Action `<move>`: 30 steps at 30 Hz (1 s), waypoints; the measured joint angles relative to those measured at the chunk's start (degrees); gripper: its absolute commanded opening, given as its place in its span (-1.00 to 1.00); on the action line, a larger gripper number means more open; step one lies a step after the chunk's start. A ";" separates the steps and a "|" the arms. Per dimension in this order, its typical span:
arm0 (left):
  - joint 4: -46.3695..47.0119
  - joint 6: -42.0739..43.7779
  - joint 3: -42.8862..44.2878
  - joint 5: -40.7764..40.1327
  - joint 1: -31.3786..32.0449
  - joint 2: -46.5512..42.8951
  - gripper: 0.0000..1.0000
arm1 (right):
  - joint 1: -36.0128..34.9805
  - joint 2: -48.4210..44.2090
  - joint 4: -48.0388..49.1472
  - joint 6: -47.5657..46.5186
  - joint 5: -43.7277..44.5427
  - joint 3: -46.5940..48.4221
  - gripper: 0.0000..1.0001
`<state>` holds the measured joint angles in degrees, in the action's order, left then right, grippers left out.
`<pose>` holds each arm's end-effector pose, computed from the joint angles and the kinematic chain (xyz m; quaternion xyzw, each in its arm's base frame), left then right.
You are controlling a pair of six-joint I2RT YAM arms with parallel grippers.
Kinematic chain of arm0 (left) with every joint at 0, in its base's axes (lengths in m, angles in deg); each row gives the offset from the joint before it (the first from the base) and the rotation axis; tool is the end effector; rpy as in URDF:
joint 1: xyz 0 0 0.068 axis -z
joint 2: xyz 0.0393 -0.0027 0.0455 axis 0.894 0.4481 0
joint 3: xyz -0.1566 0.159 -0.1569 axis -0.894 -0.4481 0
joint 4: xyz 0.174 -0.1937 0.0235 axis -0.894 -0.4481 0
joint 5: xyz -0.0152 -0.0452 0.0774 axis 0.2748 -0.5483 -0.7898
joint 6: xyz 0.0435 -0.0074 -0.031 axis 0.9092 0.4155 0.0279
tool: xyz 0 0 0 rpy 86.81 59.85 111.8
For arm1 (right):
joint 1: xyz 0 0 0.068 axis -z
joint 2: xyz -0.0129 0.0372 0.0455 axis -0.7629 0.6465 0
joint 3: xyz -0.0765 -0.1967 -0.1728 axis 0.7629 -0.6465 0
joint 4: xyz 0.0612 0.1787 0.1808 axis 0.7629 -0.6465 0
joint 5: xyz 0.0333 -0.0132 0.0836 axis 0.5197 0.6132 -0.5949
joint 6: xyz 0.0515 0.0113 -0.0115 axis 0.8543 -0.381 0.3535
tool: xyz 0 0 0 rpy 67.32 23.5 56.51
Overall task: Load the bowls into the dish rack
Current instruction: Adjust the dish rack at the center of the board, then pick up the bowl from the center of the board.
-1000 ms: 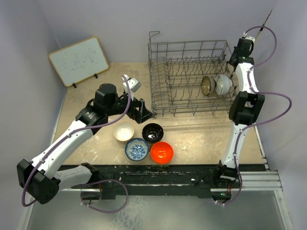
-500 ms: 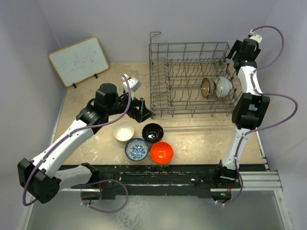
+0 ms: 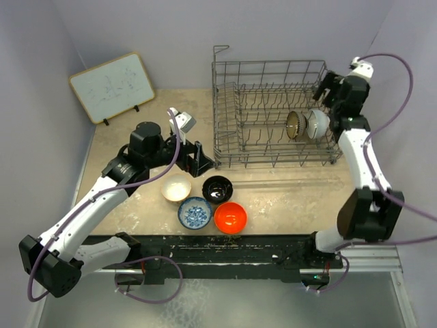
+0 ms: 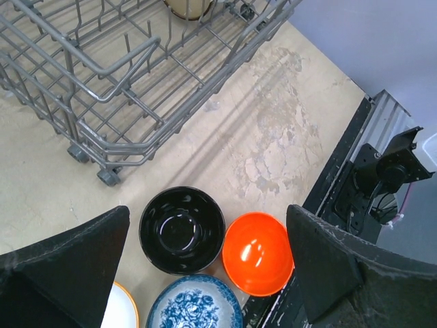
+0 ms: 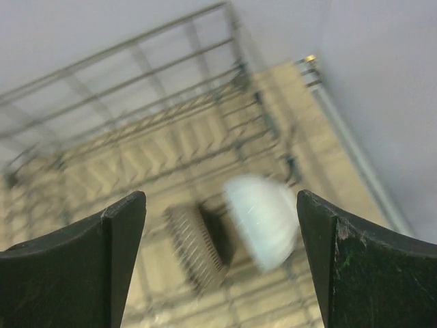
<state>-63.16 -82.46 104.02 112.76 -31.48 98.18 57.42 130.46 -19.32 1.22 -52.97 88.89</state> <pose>0.1979 -0.1410 0.3595 0.2454 0.7684 -0.3868 0.4468 0.3734 -0.0573 0.3820 0.2118 0.7200 -0.0268 0.6604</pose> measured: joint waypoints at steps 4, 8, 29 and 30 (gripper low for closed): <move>-2.69 -0.20 0.90 -0.81 0.00 -0.96 0.98 | -10.12 -12.52 -5.99 0.72 -0.04 -7.06 0.78; -5.66 -0.44 2.84 -3.41 -0.02 -2.58 0.98 | -20.11 -27.41 -14.99 4.94 -2.25 -13.70 0.65; -16.92 -1.11 4.79 -17.57 -0.02 -13.60 0.98 | -65.33 -20.11 -33.18 22.75 5.95 -16.37 0.54; -17.16 -1.18 4.83 -17.94 -0.02 -13.86 0.98 | -67.56 -17.27 -32.44 23.78 6.99 -15.74 0.54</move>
<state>-80.32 -83.64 108.85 94.81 -31.50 84.32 -10.14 113.19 -51.75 25.00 -45.97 73.15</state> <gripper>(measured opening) 0.990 0.779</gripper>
